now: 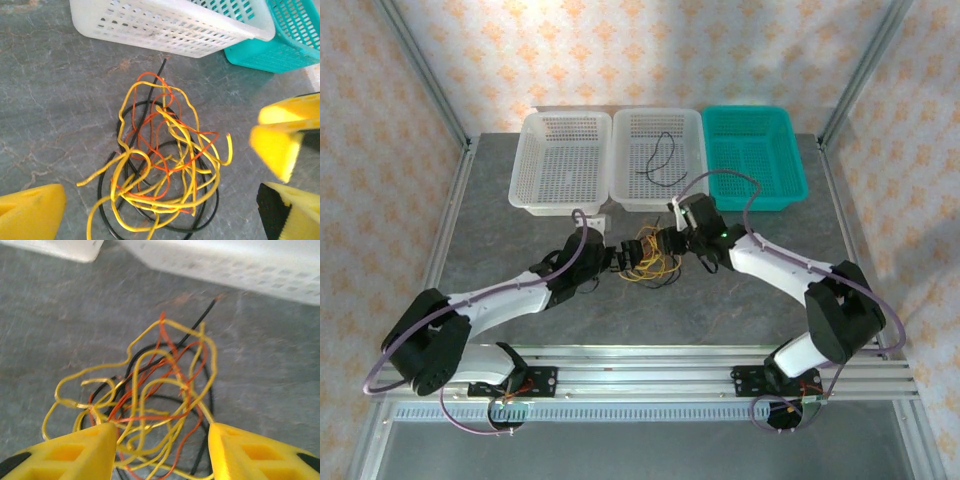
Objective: Untangle the cables
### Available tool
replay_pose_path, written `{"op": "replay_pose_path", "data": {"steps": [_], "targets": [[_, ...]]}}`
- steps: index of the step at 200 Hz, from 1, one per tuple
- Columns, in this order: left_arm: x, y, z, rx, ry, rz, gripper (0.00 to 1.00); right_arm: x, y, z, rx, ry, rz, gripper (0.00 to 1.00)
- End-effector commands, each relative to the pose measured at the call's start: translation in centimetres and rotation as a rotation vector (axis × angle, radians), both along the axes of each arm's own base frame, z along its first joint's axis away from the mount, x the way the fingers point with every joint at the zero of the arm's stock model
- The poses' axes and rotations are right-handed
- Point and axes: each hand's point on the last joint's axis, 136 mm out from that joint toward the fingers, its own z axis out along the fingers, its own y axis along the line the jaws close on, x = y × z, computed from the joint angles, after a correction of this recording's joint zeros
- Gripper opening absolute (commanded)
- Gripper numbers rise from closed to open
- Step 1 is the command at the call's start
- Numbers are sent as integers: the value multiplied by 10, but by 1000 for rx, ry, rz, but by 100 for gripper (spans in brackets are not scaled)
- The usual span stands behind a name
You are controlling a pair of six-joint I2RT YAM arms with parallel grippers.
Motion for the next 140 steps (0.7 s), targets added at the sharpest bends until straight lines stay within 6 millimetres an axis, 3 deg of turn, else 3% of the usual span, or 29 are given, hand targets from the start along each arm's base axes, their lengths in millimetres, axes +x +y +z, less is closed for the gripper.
{"op": "replay_pose_path", "data": {"steps": [1,40,140], "targets": [[-2,7,9,-66,-46,60,99,-7,19,6,31,-34,71,51],[-8,14,3,-76,-46,78,99,3,26,1,4,-47,55,51],[2,12,-2,-48,-44,91,99,20,29,-14,-31,-38,14,42]]}}
